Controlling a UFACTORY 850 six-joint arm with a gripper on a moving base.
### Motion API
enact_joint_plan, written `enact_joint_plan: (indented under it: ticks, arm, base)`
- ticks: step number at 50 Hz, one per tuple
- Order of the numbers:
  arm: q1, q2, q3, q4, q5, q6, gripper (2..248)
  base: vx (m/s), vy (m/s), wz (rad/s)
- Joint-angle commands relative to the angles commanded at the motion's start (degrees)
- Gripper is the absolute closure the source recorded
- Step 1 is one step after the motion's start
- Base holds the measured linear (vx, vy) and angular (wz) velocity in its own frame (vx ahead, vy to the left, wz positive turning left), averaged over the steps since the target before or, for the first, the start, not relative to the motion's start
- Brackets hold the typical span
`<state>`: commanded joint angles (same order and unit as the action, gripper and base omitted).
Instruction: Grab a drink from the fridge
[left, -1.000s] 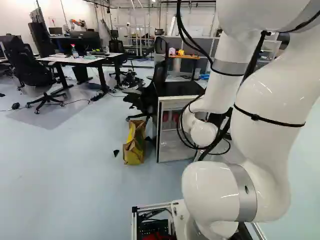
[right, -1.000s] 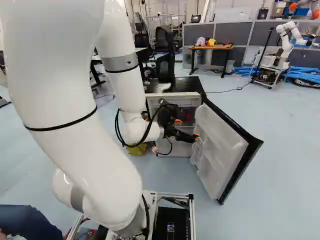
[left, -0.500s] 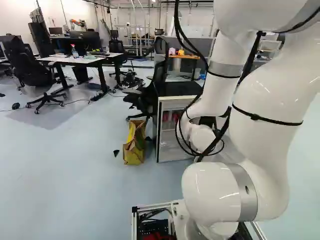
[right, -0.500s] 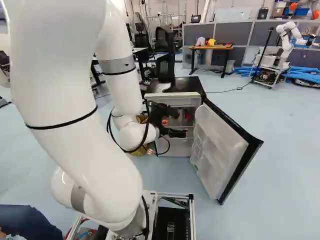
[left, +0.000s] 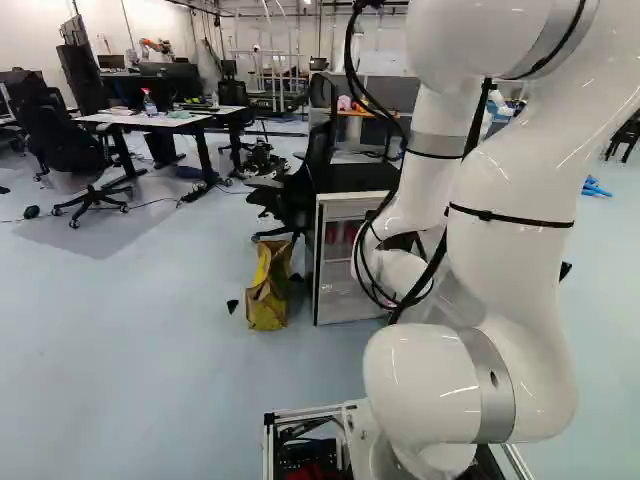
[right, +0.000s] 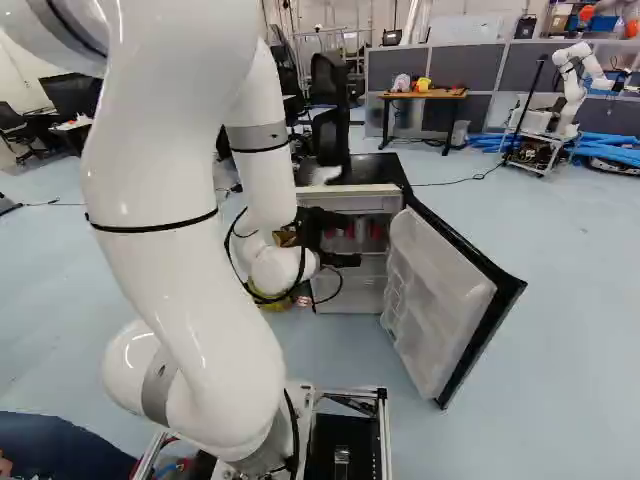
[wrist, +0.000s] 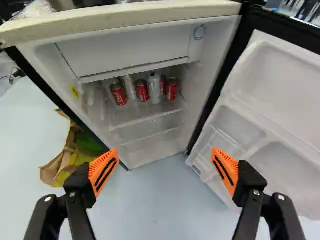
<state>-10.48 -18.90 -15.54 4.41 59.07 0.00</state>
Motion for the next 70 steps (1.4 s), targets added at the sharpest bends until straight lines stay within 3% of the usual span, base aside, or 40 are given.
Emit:
enact_joint_plan:
  ticks: [14,40,52,70]
  arm:
    - [-0.8,-5.2,-4.0,-8.0,0.3,0.0,3]
    - [-1.0,-13.9,-11.0,-15.1,2.2,0.0,3]
    - [-0.8,-17.1,-13.1,-17.6,4.3,0.0,3]
    - [-0.7,-21.4,-15.9,-18.1,5.0,0.0,3]
  base:
    - [0.000,0.000,0.000]
    - [0.000,0.000,0.000]
    - [0.000,0.000,0.000]
    - [0.000,0.000,0.000]
